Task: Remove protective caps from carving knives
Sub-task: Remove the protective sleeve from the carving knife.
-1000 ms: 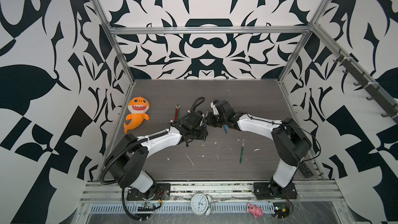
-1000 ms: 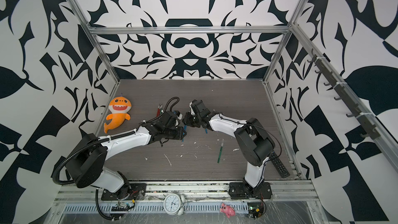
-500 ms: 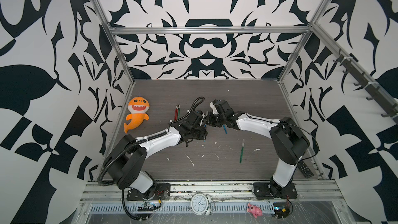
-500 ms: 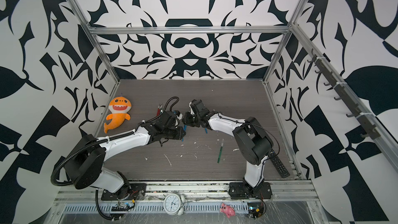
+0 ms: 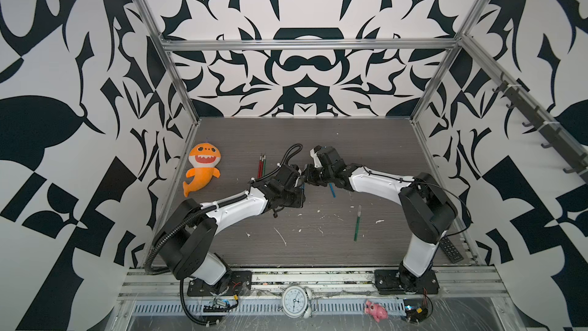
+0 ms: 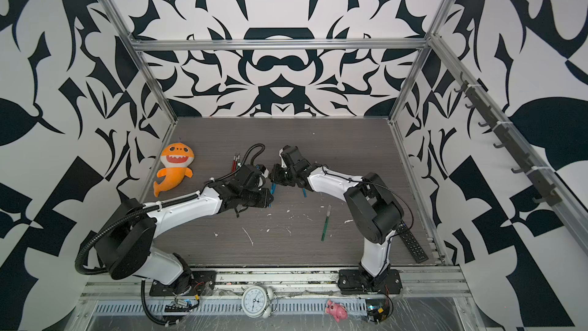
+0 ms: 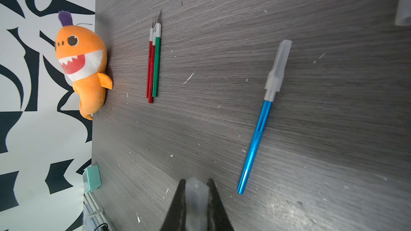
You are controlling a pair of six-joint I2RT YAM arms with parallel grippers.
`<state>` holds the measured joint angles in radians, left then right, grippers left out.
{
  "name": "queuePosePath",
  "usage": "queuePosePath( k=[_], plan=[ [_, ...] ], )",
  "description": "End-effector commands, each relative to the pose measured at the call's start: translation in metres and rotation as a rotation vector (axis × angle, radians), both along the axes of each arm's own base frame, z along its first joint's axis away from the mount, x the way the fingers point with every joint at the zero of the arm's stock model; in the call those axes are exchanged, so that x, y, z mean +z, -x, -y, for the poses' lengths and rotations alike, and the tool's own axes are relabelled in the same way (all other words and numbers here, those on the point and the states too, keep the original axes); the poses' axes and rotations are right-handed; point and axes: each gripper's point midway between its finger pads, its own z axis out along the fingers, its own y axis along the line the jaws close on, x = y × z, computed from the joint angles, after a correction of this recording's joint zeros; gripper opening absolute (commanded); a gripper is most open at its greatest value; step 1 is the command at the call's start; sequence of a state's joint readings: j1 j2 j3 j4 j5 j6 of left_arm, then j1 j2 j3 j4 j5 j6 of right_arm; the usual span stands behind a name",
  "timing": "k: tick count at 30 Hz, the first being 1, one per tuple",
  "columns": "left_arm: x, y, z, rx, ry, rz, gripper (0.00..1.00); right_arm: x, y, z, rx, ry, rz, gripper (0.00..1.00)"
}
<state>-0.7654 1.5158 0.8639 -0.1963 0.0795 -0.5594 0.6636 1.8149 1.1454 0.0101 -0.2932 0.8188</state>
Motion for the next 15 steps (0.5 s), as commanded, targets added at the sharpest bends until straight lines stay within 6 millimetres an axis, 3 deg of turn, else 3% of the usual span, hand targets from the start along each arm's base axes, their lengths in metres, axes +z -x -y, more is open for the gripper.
queuePosePath(
  k=[1, 7, 12, 15],
  plan=[
    [-0.0006, -0.0008, -0.0019, 0.004, -0.019, 0.002, 0.22, 0.0197, -0.0107, -0.0047, -0.006, -0.021, 0.058, 0.0],
    [-0.0005, -0.0007, -0.002, 0.004, -0.018, 0.0, 0.15, 0.0181, -0.0112, -0.0046, -0.007, -0.02, 0.059, 0.0],
    [-0.0039, 0.0, -0.0023, 0.009, -0.022, -0.01, 0.0, 0.0206, -0.0136, -0.0054, -0.011, -0.027, 0.072, 0.0],
    [-0.0043, 0.0006, -0.0037, 0.015, -0.026, -0.011, 0.0, 0.0217, -0.016, -0.0046, -0.02, -0.024, 0.082, 0.0]
  ],
)
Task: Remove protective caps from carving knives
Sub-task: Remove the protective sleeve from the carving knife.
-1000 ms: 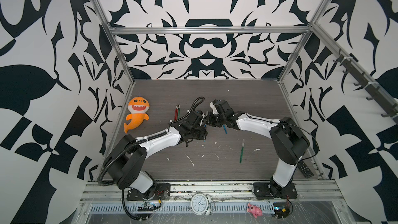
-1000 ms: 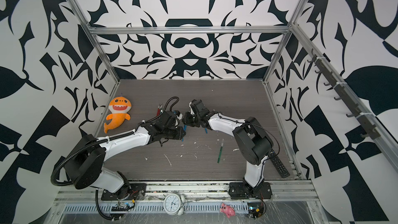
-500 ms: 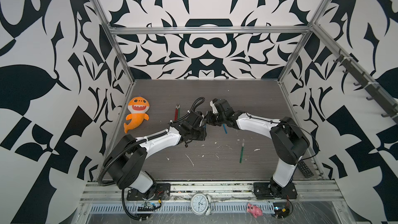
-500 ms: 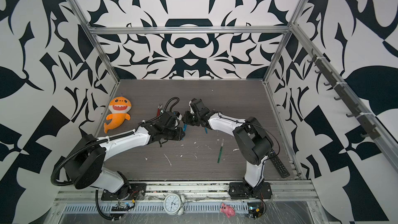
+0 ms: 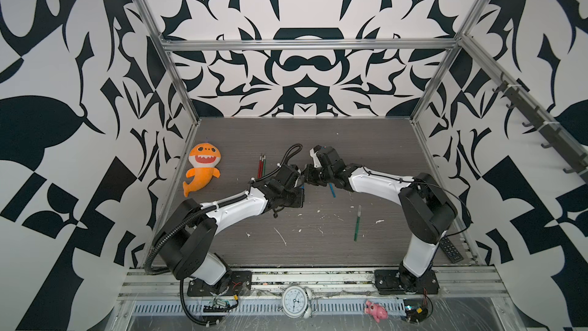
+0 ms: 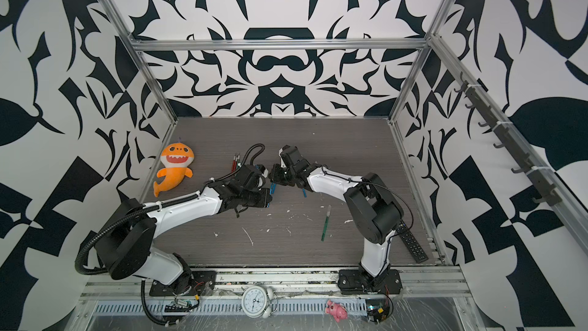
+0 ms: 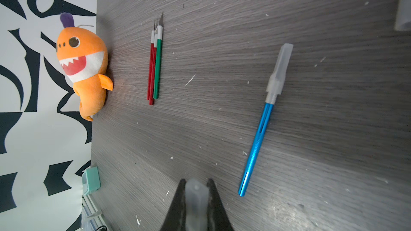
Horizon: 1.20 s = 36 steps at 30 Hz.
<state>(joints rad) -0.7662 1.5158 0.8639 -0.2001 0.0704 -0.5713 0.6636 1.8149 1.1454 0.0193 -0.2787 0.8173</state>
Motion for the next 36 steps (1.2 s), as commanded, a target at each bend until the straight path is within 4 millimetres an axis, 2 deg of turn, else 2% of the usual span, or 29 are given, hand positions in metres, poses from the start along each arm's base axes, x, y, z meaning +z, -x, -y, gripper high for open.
queuePosePath(
  k=[1, 10, 19, 36],
  plan=[
    [-0.003, 0.001, -0.003, 0.004, -0.023, -0.005, 0.0, 0.02, -0.015, -0.005, -0.016, -0.027, 0.069, 0.0],
    [-0.008, 0.004, -0.003, 0.017, -0.014, -0.039, 0.0, 0.027, -0.037, -0.001, -0.066, -0.043, 0.112, 0.0],
    [-0.008, 0.01, -0.004, 0.009, -0.008, -0.049, 0.0, 0.054, -0.06, -0.003, -0.097, -0.055, 0.188, 0.0],
    [-0.002, 0.012, -0.012, 0.01, -0.018, -0.019, 0.0, 0.081, -0.093, 0.012, -0.144, -0.042, 0.243, 0.0]
  ],
)
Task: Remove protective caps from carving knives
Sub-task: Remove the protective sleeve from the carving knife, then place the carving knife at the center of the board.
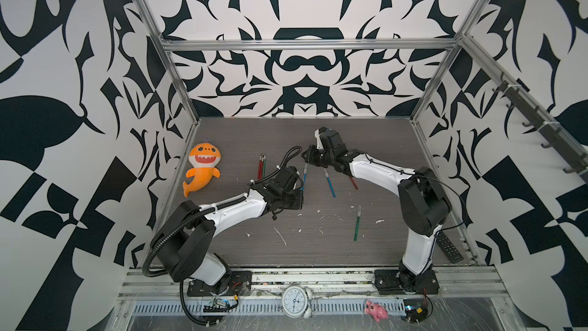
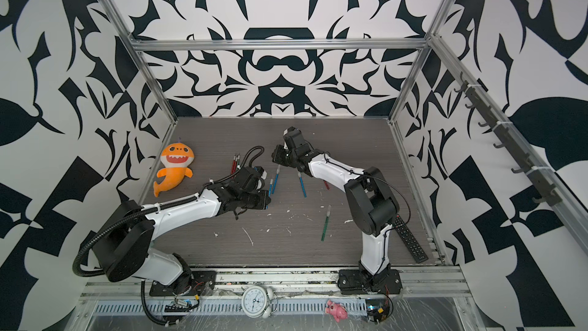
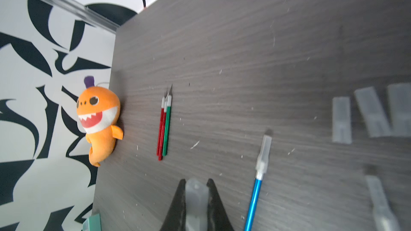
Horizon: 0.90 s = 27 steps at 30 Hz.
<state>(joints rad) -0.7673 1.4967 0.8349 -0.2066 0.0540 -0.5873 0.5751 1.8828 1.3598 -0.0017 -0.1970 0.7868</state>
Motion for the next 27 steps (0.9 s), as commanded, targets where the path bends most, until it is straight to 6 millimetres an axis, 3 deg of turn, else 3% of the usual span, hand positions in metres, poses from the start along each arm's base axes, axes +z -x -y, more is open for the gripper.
queuePosePath(
  k=[1, 5, 10, 16, 21, 27],
  plan=[
    [0.004, 0.007, -0.005, -0.008, -0.004, -0.007, 0.0, 0.032, -0.015, -0.003, -0.01, -0.022, 0.097, 0.0],
    [0.016, -0.001, -0.013, 0.017, -0.013, 0.034, 0.0, 0.039, -0.017, 0.008, -0.024, -0.011, 0.101, 0.0],
    [0.023, -0.025, -0.043, 0.109, -0.066, 0.033, 0.0, 0.054, -0.005, 0.031, -0.049, 0.004, 0.132, 0.0],
    [0.02, -0.061, -0.085, 0.265, -0.194, -0.026, 0.0, 0.061, 0.032, 0.055, -0.056, 0.007, 0.146, 0.0],
    [0.018, -0.083, -0.098, 0.309, -0.297, -0.032, 0.0, 0.071, 0.065, 0.074, -0.031, 0.045, 0.175, 0.0],
    [-0.008, -0.105, -0.12, 0.366, -0.384, -0.11, 0.0, 0.072, 0.101, 0.096, 0.009, 0.135, 0.2, 0.0]
  ],
)
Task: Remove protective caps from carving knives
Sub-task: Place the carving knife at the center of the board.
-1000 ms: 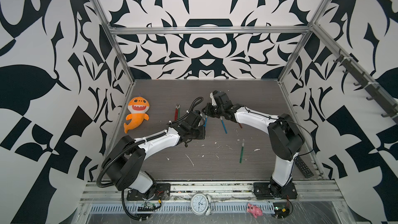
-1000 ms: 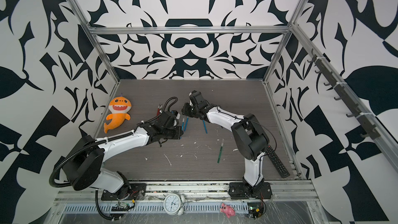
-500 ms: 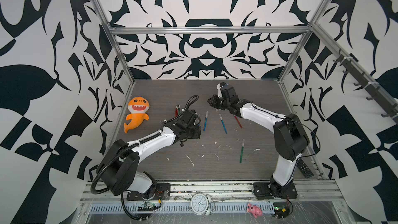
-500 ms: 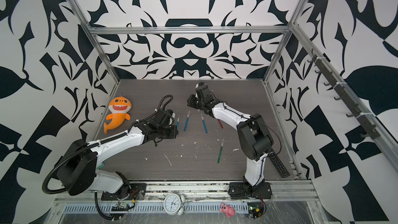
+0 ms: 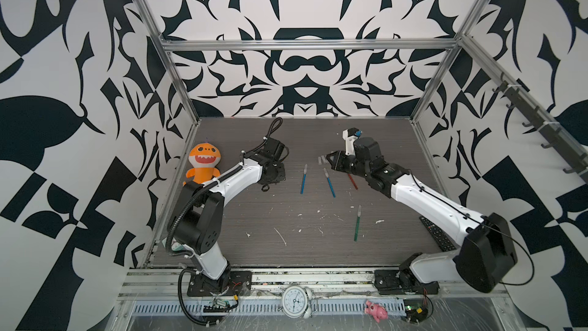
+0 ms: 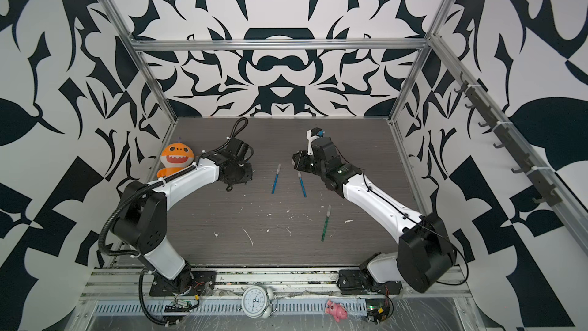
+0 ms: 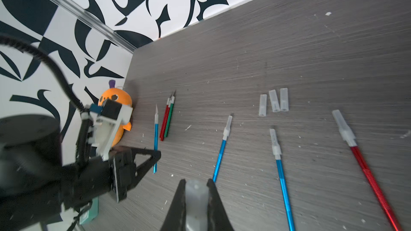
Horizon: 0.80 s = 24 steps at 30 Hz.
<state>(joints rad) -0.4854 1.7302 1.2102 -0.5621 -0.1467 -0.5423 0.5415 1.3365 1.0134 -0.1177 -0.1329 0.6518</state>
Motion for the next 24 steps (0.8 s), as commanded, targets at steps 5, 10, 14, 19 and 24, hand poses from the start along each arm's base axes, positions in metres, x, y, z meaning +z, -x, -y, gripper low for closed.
queuePosePath(
  k=[5, 10, 14, 19, 24],
  plan=[
    [-0.022, -0.017, -0.021, 0.022, -0.155, -0.067, 0.0, -0.007, 0.03, 0.018, 0.037, 0.099, 0.039, 0.0],
    [-0.035, -0.035, -0.022, -0.012, -0.209, -0.084, 0.0, -0.023, 0.039, 0.025, 0.049, 0.142, 0.019, 0.0],
    [-0.045, -0.046, -0.025, -0.039, -0.234, -0.094, 0.0, -0.036, 0.04, 0.031, 0.035, 0.17, 0.024, 0.0],
    [-0.06, -0.055, -0.032, -0.052, -0.252, -0.119, 0.0, -0.041, 0.04, 0.029, 0.043, 0.168, 0.02, 0.0],
    [-0.068, -0.06, -0.031, -0.065, -0.263, -0.129, 0.0, -0.043, 0.04, 0.029, 0.041, 0.167, 0.026, 0.0]
  ],
)
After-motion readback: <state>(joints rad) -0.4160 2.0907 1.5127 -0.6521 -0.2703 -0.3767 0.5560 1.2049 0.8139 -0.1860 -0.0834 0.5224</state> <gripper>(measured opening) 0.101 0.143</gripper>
